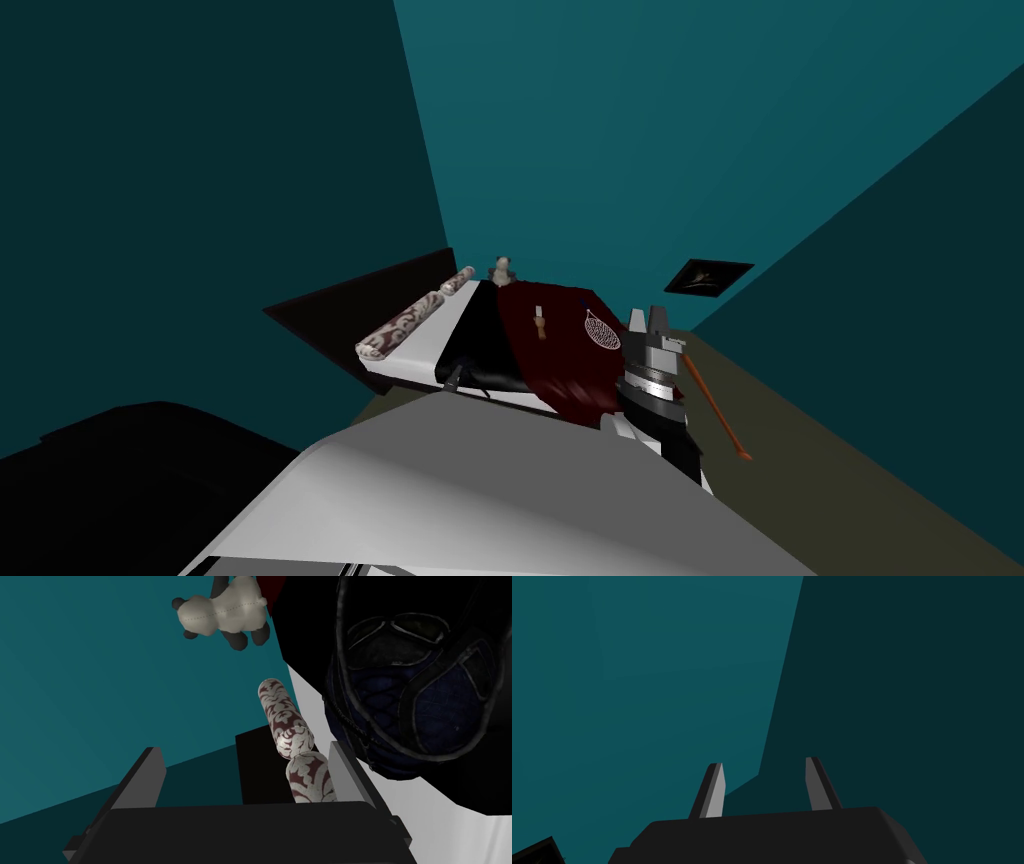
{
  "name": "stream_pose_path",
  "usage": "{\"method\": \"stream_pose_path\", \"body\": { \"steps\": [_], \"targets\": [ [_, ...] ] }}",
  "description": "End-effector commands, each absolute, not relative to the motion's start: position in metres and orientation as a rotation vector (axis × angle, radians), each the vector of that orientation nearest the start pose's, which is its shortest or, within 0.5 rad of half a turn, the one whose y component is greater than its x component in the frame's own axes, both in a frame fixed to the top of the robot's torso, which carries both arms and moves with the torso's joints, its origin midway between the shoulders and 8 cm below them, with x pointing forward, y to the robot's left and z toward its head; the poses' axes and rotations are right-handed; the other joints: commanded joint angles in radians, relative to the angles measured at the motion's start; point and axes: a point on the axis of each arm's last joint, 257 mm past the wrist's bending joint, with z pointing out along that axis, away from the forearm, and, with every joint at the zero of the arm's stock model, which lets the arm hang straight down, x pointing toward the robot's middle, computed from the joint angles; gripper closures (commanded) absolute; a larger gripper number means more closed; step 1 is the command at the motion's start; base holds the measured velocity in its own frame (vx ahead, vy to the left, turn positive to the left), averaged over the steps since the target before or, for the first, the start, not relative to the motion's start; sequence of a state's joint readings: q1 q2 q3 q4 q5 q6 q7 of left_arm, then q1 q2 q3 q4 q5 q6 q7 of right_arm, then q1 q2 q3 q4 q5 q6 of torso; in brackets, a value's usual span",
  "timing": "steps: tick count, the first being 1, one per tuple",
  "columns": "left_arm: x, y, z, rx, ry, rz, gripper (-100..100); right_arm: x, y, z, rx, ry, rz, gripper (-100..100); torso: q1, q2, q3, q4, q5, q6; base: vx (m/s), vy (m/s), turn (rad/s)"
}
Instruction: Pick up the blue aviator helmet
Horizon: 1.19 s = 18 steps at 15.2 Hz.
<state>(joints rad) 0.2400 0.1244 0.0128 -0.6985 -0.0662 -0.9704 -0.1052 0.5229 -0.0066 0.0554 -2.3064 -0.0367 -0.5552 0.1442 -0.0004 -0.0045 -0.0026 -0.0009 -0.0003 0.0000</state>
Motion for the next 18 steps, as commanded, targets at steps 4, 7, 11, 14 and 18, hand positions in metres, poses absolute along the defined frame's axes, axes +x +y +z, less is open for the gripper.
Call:
{"method": "stream_pose_path", "body": {
  "steps": [4, 7, 11, 14, 18],
  "targets": [
    [0.289, 0.288, -0.492, -1.157, 1.459, -0.923, -100, 0.329, -0.266, 0.039, 0.585, 0.586, 1.251, 0, 0.001, 0.001, 0.0, 0.0, 0.0, 0.0, 0.052, 0.006, -0.017],
    [0.277, 0.284, -0.506, -1.191, 1.487, -0.912, -100, 0.329, -0.266, 0.039, 0.585, 0.586, 1.251, 0, 0.001, 0.001, 0.0, 0.0, 0.0, 0.0, 0.051, 0.013, -0.012],
    [0.265, 0.272, -0.52, -1.23, 1.512, -0.909, -100, 0.329, -0.266, 0.039, 0.585, 0.586, 1.251, 0, 0.002, 0.0, 0.0, 0.0, 0.0, 0.0, 0.073, 0.028, -0.017],
    [0.251, 0.252, -0.535, -1.287, 1.535, -0.915, -100, 0.329, -0.266, 0.039, 0.585, 0.586, 1.251, 0, 0.006, -0.004, -0.002, -0.001, 0.001, 0.0, 0.143, 0.083, -0.025],
    [0.267, 0.245, -0.524, -1.263, 1.498, -0.947, -100, 0.329, -0.266, 0.039, 0.584, 0.586, 1.251, 0, 0.005, -0.003, -0.002, -0.001, 0.001, 0.0, 0.091, 0.064, -0.008]
  ]
}}
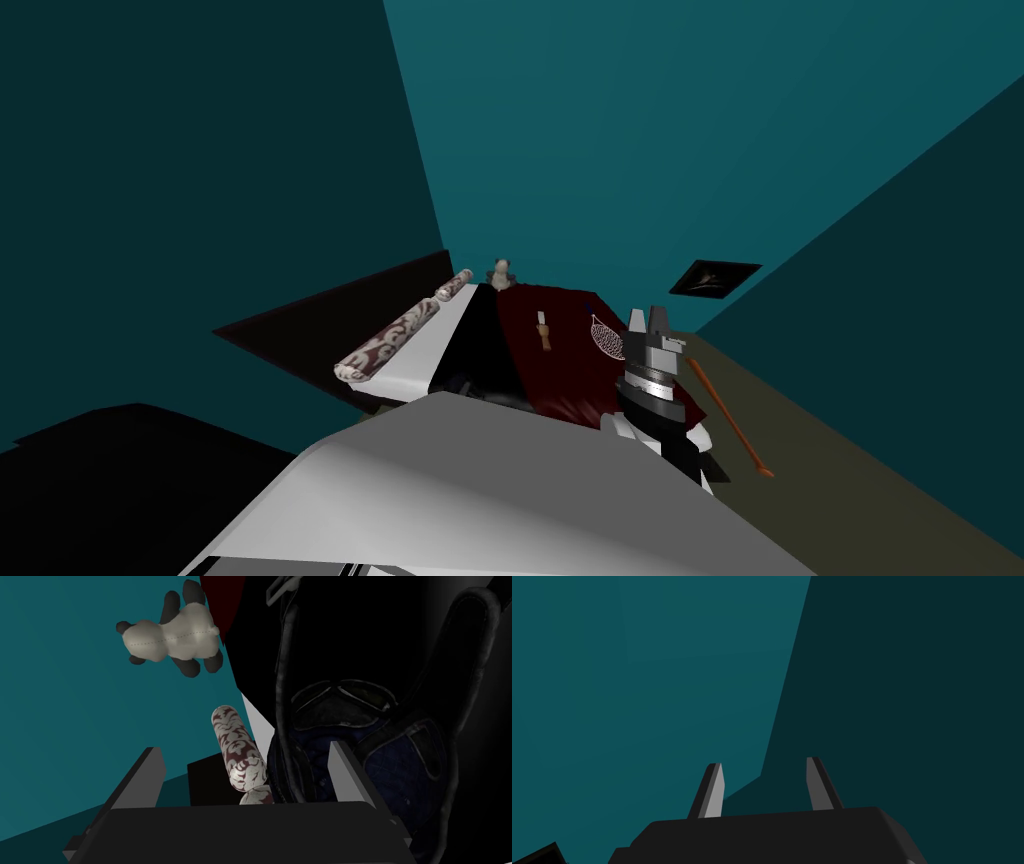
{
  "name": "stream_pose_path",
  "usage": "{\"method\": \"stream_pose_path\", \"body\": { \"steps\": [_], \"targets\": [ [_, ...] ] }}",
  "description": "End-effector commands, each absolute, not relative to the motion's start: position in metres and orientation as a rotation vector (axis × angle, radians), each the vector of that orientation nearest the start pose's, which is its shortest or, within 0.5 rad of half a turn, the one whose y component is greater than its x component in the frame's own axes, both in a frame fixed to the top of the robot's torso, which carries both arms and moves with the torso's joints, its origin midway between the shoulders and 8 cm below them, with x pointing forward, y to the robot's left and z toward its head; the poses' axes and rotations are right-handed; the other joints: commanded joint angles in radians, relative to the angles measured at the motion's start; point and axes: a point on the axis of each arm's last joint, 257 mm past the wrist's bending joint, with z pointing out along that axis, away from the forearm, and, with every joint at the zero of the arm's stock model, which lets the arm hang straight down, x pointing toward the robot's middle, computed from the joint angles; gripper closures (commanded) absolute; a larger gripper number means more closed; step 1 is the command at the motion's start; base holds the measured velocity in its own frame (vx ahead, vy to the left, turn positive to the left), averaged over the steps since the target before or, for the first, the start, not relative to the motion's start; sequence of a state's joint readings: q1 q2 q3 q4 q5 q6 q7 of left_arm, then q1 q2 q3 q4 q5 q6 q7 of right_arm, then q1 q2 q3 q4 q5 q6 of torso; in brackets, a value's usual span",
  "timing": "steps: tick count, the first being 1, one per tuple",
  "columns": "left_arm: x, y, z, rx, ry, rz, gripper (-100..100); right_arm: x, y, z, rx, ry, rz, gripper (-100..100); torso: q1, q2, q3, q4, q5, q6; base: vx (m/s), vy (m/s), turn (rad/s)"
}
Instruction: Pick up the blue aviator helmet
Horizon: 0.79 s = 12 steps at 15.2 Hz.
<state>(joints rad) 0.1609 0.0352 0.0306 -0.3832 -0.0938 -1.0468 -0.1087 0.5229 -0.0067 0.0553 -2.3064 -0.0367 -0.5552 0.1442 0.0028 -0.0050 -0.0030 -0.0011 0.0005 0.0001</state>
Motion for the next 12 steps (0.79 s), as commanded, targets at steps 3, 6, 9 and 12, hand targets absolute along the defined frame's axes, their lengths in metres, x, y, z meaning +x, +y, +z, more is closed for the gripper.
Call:
{"method": "stream_pose_path", "body": {
  "steps": [3, 6, 9, 12],
  "targets": [
    [0.255, 0.245, -0.533, -1.29, 1.525, -0.93, -100, 0.329, -0.266, 0.039, 0.585, 0.585, 1.251, 0, -0.003, 0.004, 0.002, 0.001, -0.001, 0.0, -0.008, -0.006, 0.002],
    [0.244, 0.226, -0.543, -1.338, 1.539, -0.939, -100, 0.329, -0.266, 0.039, 0.585, 0.585, 1.251, 0, -0.003, 0.005, 0.003, 0.001, -0.001, 0.0, 0.014, 0.014, -0.006],
    [0.248, 0.226, -0.54, -1.329, 1.53, -0.945, -100, 0.329, -0.266, 0.039, 0.585, 0.586, 1.251, 0, 0.0, 0.001, 0.001, 0.0, 0.0, 0.0, 0.065, 0.044, -0.006],
    [0.245, 0.224, -0.542, -1.336, 1.535, -0.942, -100, 0.329, -0.266, 0.039, 0.585, 0.586, 1.251, 0, -0.002, 0.003, 0.002, 0.001, -0.001, 0.0, 0.009, 0.007, 0.001]
  ]
}}
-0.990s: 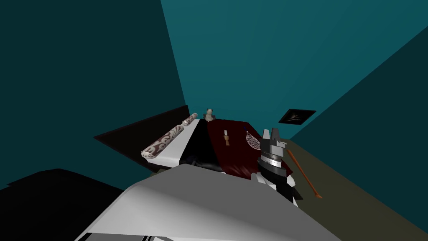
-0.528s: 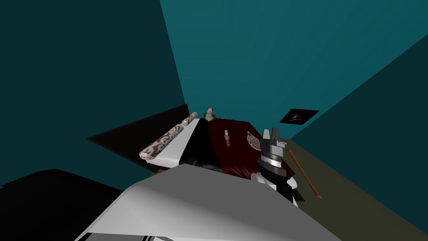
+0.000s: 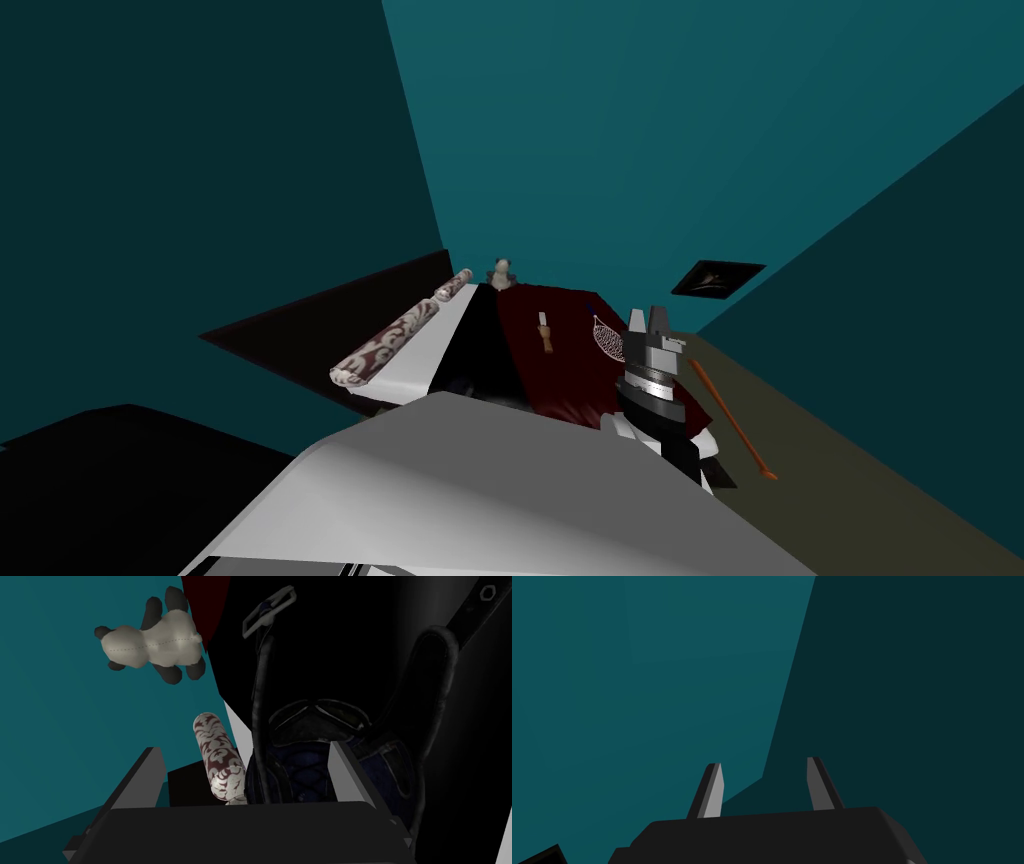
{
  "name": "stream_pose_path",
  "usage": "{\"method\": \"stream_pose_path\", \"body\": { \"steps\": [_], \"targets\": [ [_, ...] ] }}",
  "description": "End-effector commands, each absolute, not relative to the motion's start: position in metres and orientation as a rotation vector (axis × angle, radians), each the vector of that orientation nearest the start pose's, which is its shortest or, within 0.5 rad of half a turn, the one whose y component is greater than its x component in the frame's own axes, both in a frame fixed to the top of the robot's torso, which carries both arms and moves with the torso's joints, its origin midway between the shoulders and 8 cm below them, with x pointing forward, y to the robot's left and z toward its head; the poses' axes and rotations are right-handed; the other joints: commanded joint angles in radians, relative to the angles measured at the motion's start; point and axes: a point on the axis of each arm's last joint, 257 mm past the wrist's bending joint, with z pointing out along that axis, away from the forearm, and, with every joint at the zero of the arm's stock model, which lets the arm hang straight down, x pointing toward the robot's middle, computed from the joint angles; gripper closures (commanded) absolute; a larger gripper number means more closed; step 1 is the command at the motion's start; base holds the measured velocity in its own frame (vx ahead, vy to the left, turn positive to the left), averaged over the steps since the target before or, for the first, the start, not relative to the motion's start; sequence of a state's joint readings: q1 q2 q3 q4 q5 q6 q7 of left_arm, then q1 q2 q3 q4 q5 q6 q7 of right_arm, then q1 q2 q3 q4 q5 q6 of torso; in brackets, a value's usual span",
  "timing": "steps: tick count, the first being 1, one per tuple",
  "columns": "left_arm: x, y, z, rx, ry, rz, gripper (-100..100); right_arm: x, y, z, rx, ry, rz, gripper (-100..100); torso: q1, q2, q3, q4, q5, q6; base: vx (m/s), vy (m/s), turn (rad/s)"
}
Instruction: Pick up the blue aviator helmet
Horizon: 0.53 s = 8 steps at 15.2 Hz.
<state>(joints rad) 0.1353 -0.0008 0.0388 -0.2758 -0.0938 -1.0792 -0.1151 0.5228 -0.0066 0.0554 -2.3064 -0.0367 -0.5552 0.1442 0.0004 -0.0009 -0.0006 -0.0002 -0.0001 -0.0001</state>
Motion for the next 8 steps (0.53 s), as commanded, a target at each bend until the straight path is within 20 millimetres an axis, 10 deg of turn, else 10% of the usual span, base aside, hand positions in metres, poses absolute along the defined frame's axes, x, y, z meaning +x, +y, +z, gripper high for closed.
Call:
{"method": "stream_pose_path", "body": {
  "steps": [1, 4, 8],
  "targets": [
    [0.241, 0.22, -0.543, -1.34, 1.538, -0.939, -100, 0.329, -0.266, 0.039, 0.585, 0.586, 1.251, 0, 0.0, 0.0, 0.0, 0.0, 0.0, 0.0, 0.074, 0.006, -0.008],
    [0.264, 0.223, -0.527, -1.294, 1.489, -0.965, -100, 0.329, -0.266, 0.039, 0.585, 0.586, 1.251, 0, 0.0, -0.008, -0.005, -0.001, 0.0, 0.0, 0.137, 0.006, -0.001],
    [0.243, 0.22, -0.542, -1.335, 1.533, -0.942, -100, 0.329, -0.266, 0.039, 0.584, 0.585, 1.251, 0, 0.001, -0.002, -0.001, 0.0, 0.0, 0.0, 0.006, 0.012, -0.004]
  ]
}}
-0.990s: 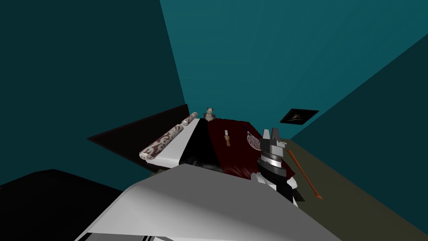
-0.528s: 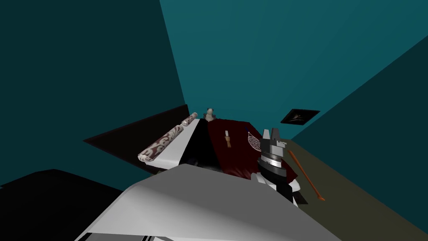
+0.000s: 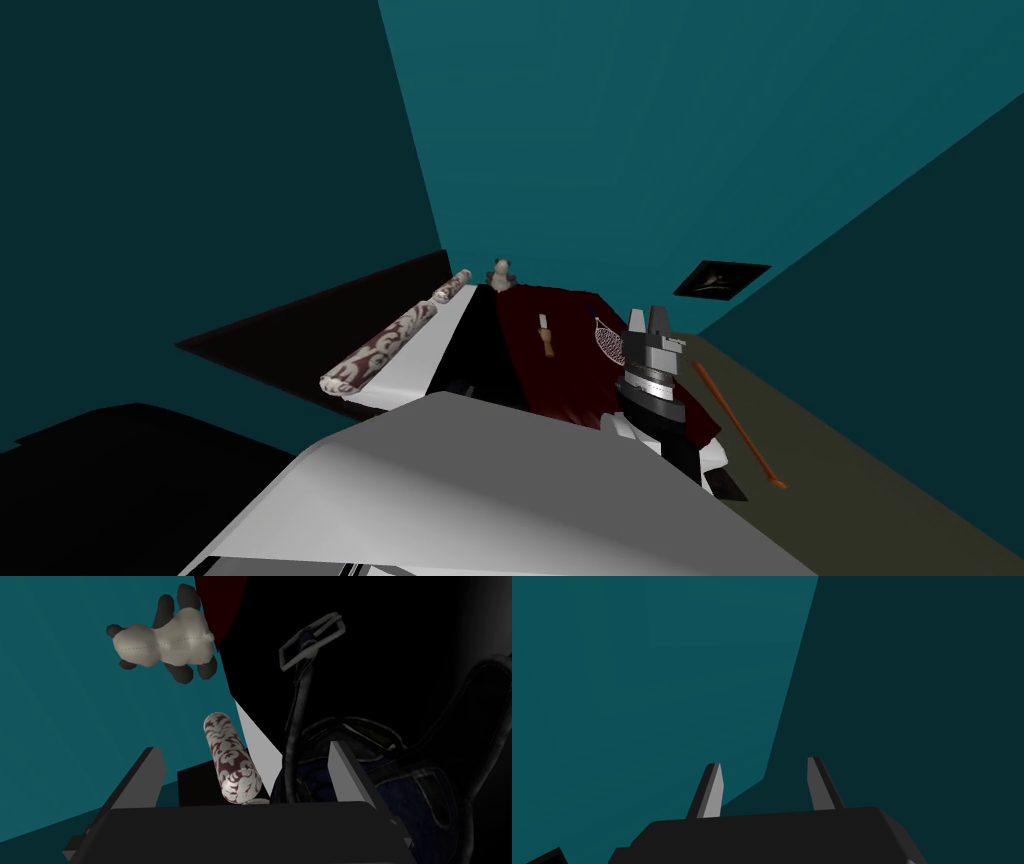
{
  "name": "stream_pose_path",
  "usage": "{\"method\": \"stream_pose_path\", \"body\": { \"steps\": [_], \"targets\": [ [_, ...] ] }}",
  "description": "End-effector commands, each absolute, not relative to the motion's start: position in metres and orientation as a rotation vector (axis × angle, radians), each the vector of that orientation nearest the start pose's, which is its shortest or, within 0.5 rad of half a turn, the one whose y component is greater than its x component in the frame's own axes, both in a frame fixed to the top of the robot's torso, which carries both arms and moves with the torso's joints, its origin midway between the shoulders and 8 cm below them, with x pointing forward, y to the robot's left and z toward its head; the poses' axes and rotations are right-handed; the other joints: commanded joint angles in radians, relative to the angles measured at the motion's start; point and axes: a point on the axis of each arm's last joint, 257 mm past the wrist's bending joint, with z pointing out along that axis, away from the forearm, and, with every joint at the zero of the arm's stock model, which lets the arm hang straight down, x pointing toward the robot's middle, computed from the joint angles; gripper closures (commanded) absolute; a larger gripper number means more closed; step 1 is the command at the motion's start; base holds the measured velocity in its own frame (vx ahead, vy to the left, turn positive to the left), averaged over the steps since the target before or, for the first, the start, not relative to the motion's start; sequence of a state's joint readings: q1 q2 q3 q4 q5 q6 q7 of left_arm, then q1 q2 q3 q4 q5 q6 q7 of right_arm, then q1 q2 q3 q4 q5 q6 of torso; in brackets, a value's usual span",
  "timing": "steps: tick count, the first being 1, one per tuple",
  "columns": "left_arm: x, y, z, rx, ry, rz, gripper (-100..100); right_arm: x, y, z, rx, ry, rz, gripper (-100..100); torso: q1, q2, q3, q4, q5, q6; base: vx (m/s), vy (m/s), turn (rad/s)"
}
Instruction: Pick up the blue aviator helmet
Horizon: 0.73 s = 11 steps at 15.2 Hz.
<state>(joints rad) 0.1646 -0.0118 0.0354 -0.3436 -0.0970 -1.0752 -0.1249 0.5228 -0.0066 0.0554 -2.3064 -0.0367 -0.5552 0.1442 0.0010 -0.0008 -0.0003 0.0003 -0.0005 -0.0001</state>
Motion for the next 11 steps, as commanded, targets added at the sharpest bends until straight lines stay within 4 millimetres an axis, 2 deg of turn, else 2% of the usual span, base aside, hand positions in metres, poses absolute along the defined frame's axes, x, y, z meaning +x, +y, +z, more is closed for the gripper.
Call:
{"method": "stream_pose_path", "body": {
  "steps": [1, 3, 4, 11],
  "targets": [
    [0.259, 0.221, -0.53, -1.302, 1.499, -0.962, -100, 0.329, -0.266, 0.039, 0.585, 0.585, 1.251, 0, 0.0, 0.0, 0.0, 0.0, 0.0, 0.0, -0.014, 0.0, 0.012],
    [0.241, 0.22, -0.543, -1.341, 1.539, -0.938, -100, 0.329, -0.266, 0.039, 0.585, 0.585, 1.251, 0, 0.0, 0.0, 0.0, 0.0, 0.0, 0.0, -0.005, -0.001, 0.0],
    [0.248, 0.221, -0.536, -1.324, 1.512, -0.951, -100, 0.329, -0.266, 0.039, 0.585, 0.585, 1.251, 0, -0.001, 0.001, 0.001, 0.0, 0.0, 0.0, 0.014, -0.001, -0.026],
    [0.245, 0.224, -0.537, -1.336, 1.503, -0.94, -100, 0.329, -0.266, 0.039, 0.585, 0.586, 1.251, 0, 0.0, -0.003, -0.002, 0.0, 0.0, 0.0, 0.038, 0.0, -0.035]
  ]
}}
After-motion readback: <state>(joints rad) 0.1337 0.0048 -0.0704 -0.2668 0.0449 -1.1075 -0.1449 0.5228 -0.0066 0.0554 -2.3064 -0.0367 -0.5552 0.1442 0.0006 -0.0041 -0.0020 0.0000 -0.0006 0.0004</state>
